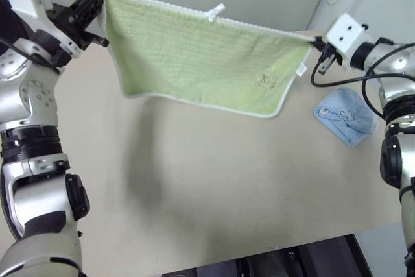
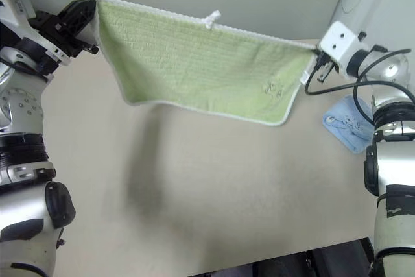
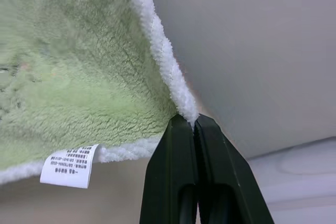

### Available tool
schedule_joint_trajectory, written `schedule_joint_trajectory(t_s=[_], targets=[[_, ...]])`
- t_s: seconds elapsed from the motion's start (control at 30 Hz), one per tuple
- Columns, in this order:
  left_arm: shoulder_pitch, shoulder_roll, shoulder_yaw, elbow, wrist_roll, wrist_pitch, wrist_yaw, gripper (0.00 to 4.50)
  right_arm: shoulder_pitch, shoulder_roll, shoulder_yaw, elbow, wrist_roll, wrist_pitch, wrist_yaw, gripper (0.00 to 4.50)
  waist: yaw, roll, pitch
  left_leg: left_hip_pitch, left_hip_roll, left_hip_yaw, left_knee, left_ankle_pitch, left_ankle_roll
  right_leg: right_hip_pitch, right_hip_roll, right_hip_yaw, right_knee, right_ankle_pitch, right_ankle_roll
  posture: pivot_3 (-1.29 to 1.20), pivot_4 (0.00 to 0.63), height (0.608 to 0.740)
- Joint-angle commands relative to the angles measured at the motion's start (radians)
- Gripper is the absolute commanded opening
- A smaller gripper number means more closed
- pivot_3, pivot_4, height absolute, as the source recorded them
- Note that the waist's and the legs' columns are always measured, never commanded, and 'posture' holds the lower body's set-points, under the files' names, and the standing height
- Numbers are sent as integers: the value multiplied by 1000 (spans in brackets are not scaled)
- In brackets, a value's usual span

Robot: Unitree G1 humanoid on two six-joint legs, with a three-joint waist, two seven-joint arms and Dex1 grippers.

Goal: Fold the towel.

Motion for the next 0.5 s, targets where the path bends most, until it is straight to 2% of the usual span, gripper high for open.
schedule_joint_trajectory(t_s=[0.03,0.17,0.3,0.5], targets=[[64,64,72,-94,-46,16,-70,69,-18,-48,-41,-12,28,-36,27,0,-2,0,0,-1,0,0,0,0,0,0,0,0,-2,0,0,0,150,740],[259,105,164,-290,-151,133,-120,69,42,-55,-82,-61,111,-70,204,0,-8,0,0,-2,1,2,0,0,0,-1,1,0,-5,0,0,0,150,740],[521,136,319,-541,-300,311,-127,69,170,-85,-120,-205,237,-25,485,0,-12,0,0,-5,3,4,0,0,-1,0,4,0,-8,0,1,0,150,740],[891,124,499,-814,-475,480,-178,69,425,-150,-120,-505,370,218,758,0,-3,0,0,-2,6,5,1,1,-1,2,7,0,-11,2,3,0,150,740]])
